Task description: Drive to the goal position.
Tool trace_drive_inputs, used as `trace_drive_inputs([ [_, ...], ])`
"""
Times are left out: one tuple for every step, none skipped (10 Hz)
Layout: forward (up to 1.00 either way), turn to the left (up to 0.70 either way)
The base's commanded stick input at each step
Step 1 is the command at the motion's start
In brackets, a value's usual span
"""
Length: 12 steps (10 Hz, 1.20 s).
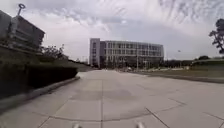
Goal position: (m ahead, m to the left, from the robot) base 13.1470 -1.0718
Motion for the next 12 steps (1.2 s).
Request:
trace_drive_inputs([
  [0.45,0.00],
  [0.45,0.00],
  [0.45,0.00],
  [0.45,0.00],
  [0.45,0.00],
  [0.45,0.00],
  [0.45,0.00],
  [0.45,0.00],
  [0.45,-0.01],
  [0.45,-0.17],
  [0.45,-0.27],
  [0.45,-0.27],
])
